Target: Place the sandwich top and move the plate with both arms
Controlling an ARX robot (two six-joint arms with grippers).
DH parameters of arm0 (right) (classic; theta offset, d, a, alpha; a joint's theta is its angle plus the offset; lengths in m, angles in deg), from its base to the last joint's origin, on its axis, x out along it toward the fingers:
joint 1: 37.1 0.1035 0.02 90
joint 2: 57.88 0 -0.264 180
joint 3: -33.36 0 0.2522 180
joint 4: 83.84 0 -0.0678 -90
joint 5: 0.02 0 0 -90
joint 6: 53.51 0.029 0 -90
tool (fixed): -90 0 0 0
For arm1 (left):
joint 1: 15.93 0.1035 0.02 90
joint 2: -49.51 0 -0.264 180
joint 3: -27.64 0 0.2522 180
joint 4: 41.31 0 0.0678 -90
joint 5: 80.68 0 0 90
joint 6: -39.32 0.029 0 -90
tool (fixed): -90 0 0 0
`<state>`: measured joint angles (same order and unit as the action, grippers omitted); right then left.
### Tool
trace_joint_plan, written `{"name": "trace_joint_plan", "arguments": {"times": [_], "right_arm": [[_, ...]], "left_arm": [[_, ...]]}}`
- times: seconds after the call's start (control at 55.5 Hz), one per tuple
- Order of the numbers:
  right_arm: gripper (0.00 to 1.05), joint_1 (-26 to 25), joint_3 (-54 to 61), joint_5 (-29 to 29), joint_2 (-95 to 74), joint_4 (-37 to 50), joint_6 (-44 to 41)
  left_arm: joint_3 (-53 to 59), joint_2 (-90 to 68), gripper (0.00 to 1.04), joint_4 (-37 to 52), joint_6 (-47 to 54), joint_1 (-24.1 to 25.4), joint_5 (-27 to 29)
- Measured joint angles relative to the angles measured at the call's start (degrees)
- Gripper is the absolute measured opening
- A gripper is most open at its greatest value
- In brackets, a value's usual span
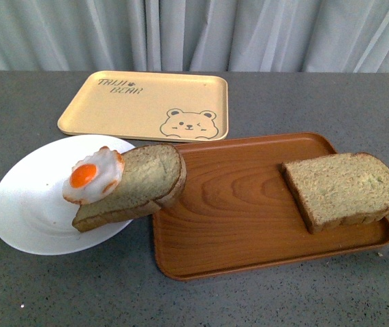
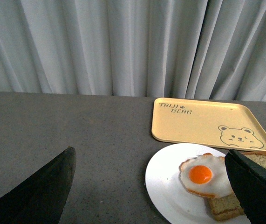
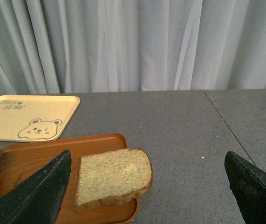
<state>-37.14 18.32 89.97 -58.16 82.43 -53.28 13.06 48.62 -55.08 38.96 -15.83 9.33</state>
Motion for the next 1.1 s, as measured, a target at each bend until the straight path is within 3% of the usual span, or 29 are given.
{"name": "trace_joint_plan", "arguments": {"times": [0.757,0.847,0.955,1.1], "right_arm": [[0.96,0.0,0.0,0.0,0.0,0.0,0.0],[0.96,0.0,-6.8,-5.3,-13.7,-13.2,-9.7],[0.96,-4.6,-10.8,-10.0,-34.9,-2.1,-13.1],[0.96,-10.1,-15.0,-12.1,-57.6,15.2,-13.3]], "left_arm": [[0.0,0.0,0.96,0.0,0.0,0.0,0.0],[0.0,0.0,0.96,0.0,0.0,0.0,0.0],[0.0,0.0,0.96,0.0,0.0,0.0,0.0],[0.0,0.0,0.96,0.0,0.0,0.0,0.0]]}}
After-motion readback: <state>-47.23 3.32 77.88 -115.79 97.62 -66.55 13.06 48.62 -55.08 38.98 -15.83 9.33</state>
